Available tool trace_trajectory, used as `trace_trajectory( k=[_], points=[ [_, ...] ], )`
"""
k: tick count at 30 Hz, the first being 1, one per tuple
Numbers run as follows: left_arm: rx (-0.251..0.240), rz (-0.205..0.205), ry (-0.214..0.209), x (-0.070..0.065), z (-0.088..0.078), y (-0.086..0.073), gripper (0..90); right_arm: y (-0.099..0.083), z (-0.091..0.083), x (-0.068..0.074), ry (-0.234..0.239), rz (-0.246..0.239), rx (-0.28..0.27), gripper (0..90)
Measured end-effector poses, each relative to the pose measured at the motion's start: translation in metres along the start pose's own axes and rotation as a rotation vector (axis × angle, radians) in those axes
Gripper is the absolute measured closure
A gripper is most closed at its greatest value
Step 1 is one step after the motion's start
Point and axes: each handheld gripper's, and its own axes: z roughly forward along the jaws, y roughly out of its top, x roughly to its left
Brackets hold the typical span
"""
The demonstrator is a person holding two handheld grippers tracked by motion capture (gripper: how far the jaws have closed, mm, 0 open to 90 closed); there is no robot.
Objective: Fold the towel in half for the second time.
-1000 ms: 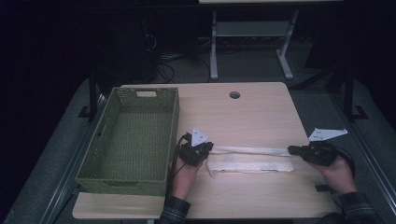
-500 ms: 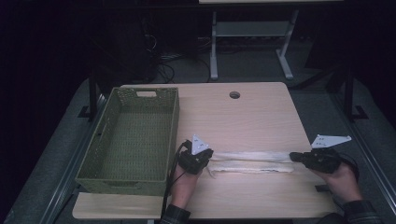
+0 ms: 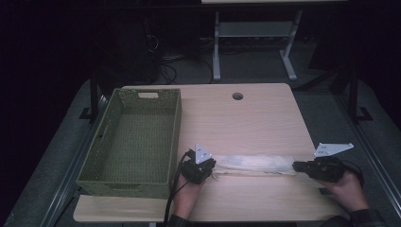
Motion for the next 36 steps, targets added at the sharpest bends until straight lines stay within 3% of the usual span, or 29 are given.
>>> trace_trajectory(
  k=[4,7,12,18,23,24,30,36],
  points=[
    [-0.034,0.001,-0.014,-0.001,-0.01,0.007,78.7,0.001,-0.011,0.0,0.007,0.013,-0.063,75.3],
    [-0.047,0.001,-0.033,-0.003,-0.013,0.012,79.1,0.003,-0.014,-0.002,0.015,0.014,-0.093,81.9],
    [-0.003,-0.012,-0.117,-0.009,-0.001,0.009,82.9,-0.001,0.002,0.002,0.051,-0.001,-0.009,86.4],
    [0.099,0.03,-0.101,-0.009,0.018,-0.004,83.9,-0.007,0.015,0.003,0.046,-0.024,0.099,88.8],
    [0.122,0.055,-0.09,-0.007,0.02,-0.005,85.1,-0.008,0.015,0.003,0.051,-0.015,0.101,89.2],
    [0.12,0.067,-0.087,-0.007,0.019,-0.002,82.7,-0.007,0.015,0.003,0.051,-0.014,0.099,88.9],
    [0.111,0.053,-0.129,-0.003,0.016,0.013,67.0,0.0,0.007,0.004,0.054,-0.005,0.031,89.2],
    [0.124,0.075,-0.151,-0.002,0.018,0.021,46.9,0.003,0.014,0.007,0.054,-0.014,0.052,89.4]
  ],
)
